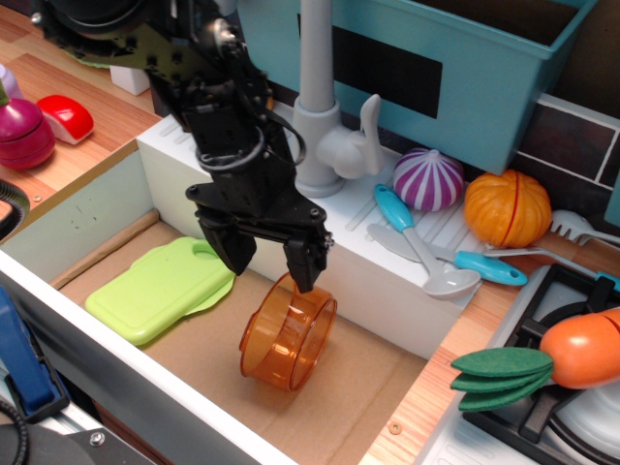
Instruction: Flip orange pot upright in sink
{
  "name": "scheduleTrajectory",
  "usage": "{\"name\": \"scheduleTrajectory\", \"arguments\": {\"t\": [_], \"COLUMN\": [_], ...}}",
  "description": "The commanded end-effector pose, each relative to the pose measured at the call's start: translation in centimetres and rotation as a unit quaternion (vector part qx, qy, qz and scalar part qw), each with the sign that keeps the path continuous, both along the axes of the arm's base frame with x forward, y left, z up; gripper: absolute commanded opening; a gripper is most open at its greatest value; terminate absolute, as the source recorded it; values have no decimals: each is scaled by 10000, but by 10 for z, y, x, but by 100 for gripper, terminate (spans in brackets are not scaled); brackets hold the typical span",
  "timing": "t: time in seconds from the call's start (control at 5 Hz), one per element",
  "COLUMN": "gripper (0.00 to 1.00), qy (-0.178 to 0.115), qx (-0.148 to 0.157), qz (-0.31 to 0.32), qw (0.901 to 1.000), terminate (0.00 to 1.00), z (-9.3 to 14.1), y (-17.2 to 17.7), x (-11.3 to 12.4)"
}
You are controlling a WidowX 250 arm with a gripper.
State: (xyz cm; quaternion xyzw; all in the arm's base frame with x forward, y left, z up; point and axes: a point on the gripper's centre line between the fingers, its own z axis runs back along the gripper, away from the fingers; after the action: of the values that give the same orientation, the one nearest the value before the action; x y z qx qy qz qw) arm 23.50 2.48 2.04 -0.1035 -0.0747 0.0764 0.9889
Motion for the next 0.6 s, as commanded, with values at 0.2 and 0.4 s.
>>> {"name": "scheduleTrajectory", "arguments": {"t": [0.2, 0.4], "gripper": [100, 100], "qy": [-219, -256], "qx": [-430, -570], "qz": [162, 285], "qw": [9987, 9976], "terminate": [0, 0], "z": [-5, -12], "y": [4, -1], "x": [5, -1]}}
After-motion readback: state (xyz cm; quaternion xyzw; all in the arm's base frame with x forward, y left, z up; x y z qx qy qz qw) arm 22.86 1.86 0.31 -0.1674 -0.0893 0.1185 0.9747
